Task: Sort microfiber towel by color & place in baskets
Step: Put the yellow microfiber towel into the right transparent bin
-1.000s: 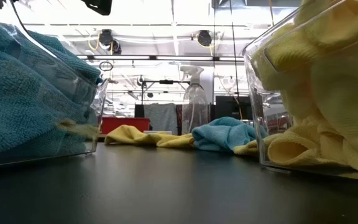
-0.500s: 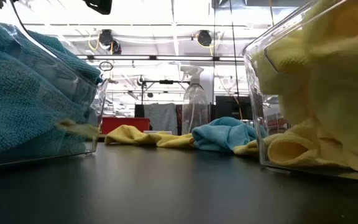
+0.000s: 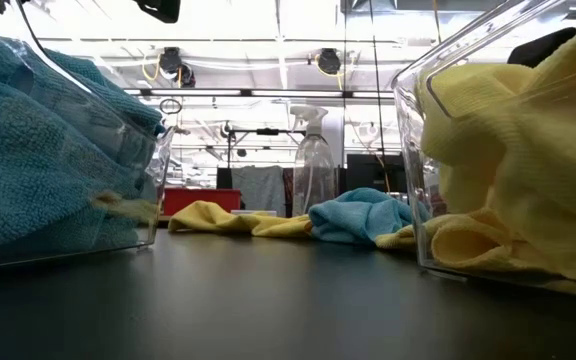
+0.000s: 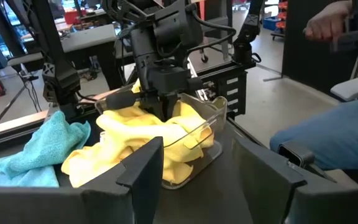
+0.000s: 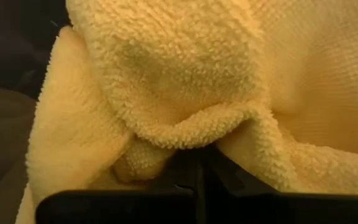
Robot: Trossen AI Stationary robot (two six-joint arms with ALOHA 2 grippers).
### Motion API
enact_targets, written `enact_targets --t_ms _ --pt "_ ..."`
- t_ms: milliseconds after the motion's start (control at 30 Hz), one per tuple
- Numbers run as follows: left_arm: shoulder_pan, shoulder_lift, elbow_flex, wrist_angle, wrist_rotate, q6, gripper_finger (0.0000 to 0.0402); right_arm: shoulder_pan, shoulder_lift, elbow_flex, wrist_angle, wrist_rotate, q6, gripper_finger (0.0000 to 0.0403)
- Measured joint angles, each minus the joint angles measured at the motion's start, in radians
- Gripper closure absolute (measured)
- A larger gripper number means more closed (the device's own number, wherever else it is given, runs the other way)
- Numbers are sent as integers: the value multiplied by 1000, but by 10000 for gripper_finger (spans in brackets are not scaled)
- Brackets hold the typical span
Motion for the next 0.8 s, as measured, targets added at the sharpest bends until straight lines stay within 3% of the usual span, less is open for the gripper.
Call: enact_targets --t_ms 267,800 --pt "1 0 0 0 0 2 205 -3 -39 -5 -4 -2 -7 386" --pt "1 0 0 -1 0 19 205 -3 -310 -6 -17 25 -7 272"
